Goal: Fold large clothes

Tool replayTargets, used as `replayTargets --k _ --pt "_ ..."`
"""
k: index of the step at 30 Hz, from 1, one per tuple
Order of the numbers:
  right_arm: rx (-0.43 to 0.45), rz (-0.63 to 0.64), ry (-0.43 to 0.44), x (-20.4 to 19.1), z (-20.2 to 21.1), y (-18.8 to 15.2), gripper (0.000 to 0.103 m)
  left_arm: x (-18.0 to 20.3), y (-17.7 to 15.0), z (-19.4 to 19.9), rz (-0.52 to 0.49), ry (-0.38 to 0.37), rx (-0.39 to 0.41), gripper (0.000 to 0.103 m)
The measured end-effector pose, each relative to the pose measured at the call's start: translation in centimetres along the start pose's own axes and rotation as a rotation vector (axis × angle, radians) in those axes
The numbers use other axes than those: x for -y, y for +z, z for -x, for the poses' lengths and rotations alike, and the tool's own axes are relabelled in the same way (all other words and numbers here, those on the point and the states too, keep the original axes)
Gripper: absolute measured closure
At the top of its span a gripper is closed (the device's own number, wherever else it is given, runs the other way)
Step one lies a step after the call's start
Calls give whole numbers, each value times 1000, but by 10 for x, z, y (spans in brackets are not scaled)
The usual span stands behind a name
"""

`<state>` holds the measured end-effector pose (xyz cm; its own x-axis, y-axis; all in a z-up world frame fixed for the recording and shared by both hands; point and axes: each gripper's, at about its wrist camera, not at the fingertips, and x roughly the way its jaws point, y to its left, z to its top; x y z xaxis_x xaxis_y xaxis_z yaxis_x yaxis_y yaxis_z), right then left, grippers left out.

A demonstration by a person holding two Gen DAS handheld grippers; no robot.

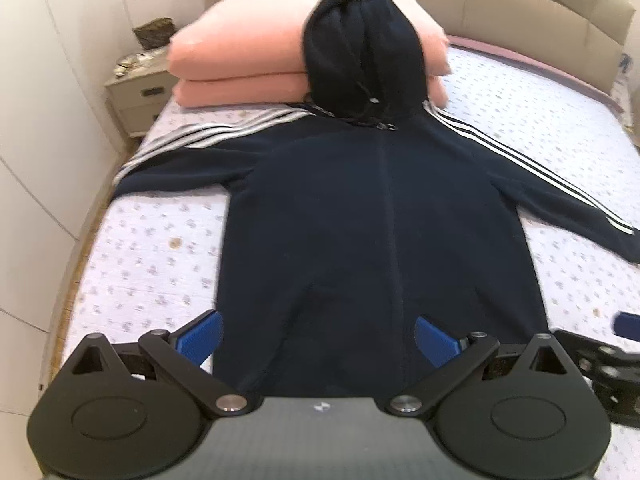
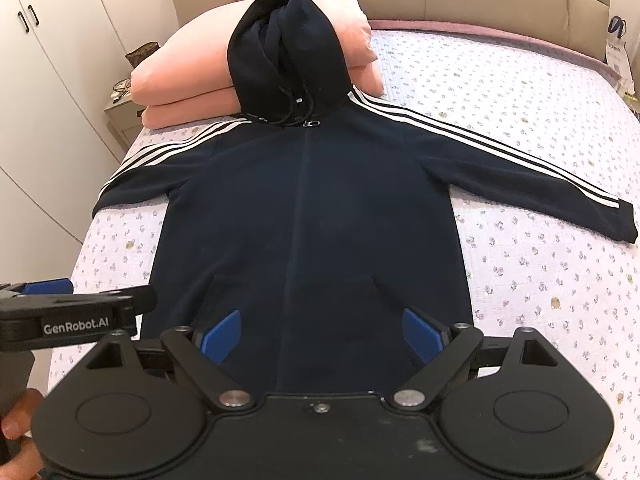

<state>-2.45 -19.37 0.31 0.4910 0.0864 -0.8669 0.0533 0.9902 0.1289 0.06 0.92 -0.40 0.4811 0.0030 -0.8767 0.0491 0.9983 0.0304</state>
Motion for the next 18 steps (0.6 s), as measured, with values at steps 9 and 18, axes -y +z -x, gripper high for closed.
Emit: replayTargets --k 9,18 --pt "2 -8 -8 -1 5 -3 0 -7 2 3 33 -13 -1 0" --pt "2 4 -13 1 4 -2 0 -2 3 3 6 -17 -9 0"
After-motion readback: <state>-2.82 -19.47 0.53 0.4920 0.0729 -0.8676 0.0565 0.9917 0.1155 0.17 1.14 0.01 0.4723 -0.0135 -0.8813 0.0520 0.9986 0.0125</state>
